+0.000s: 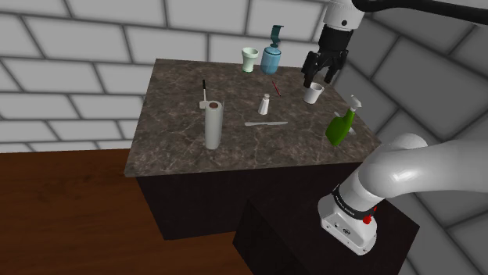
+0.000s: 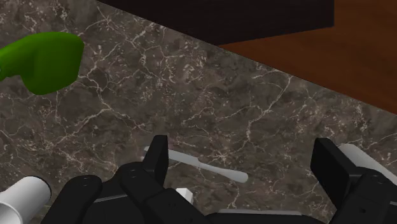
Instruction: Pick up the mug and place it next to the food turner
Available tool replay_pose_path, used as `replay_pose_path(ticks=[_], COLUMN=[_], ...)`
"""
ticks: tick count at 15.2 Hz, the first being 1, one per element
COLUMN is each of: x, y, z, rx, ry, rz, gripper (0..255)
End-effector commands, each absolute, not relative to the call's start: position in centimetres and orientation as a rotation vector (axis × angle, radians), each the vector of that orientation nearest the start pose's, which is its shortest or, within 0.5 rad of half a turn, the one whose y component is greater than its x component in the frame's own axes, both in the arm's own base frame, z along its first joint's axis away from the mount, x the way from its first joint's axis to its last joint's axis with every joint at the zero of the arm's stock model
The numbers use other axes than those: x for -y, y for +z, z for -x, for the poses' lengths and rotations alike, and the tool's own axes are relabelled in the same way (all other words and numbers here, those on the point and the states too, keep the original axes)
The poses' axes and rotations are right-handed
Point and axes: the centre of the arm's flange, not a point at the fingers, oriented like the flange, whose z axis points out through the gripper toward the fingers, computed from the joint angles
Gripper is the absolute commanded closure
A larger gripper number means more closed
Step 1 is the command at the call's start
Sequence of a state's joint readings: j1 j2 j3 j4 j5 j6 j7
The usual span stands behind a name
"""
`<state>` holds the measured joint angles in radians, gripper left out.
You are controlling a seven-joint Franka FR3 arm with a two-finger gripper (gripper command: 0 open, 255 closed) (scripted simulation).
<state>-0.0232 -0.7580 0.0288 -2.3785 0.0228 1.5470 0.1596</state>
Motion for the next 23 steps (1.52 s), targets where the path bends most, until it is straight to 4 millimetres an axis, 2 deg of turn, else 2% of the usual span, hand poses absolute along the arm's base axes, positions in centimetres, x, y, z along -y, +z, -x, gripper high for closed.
replay_pose_path(ticks=[1, 23], x=[-0.6, 22.1], y=[56.9, 43.8], z=[-31.0, -41.9], rx=[-0.256, -0.168], ry=[0.116, 0.092], rz=[3.132, 3.177], gripper=[0, 0])
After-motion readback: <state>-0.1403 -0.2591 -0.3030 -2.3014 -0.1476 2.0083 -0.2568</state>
